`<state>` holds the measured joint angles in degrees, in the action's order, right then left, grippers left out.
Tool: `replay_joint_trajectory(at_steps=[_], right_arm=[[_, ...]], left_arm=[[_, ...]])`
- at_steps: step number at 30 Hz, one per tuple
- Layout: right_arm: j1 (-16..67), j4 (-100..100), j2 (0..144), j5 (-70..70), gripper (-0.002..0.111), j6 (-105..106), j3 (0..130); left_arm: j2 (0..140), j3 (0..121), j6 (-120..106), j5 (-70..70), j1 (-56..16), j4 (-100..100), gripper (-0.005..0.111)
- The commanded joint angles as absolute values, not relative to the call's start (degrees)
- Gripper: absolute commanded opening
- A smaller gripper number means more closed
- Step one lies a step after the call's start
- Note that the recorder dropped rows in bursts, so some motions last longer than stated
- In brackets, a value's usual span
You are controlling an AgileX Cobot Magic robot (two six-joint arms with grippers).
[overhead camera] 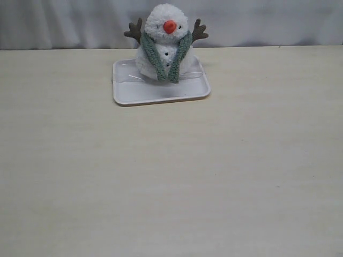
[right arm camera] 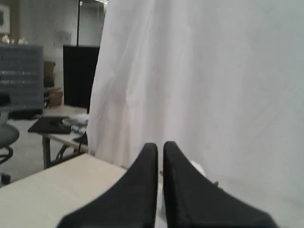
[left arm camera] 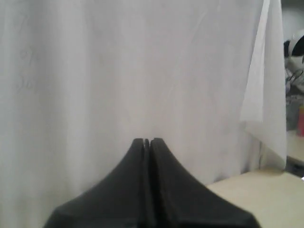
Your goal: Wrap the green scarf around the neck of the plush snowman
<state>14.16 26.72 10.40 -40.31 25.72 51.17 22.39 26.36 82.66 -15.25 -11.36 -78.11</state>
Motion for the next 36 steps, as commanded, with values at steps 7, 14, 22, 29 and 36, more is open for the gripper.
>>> replay_joint_trajectory(at_steps=[7,14,22,29,36], right_arm=[[14.16,28.01,10.14,-40.94,0.004,23.10,46.84],[14.16,28.01,10.14,-50.03,0.004,23.10,45.74],[14.16,28.01,10.14,-50.03,0.004,23.10,45.74],[14.16,28.01,10.14,-50.03,0.004,23.10,45.74],[14.16,28.01,10.14,-50.03,0.004,23.10,45.74]], left_arm=[[22.39,23.47,87.17,-35.92,-11.78,-96.07,0.000],[22.39,23.47,87.17,-36.18,-11.78,-96.37,0.000],[22.39,23.62,85.65,-35.95,-12.18,-96.47,0.000],[22.39,22.62,87.13,-33.97,-12.18,-96.84,0.000],[18.47,14.66,93.11,-19.97,-11.74,-93.94,0.000]])
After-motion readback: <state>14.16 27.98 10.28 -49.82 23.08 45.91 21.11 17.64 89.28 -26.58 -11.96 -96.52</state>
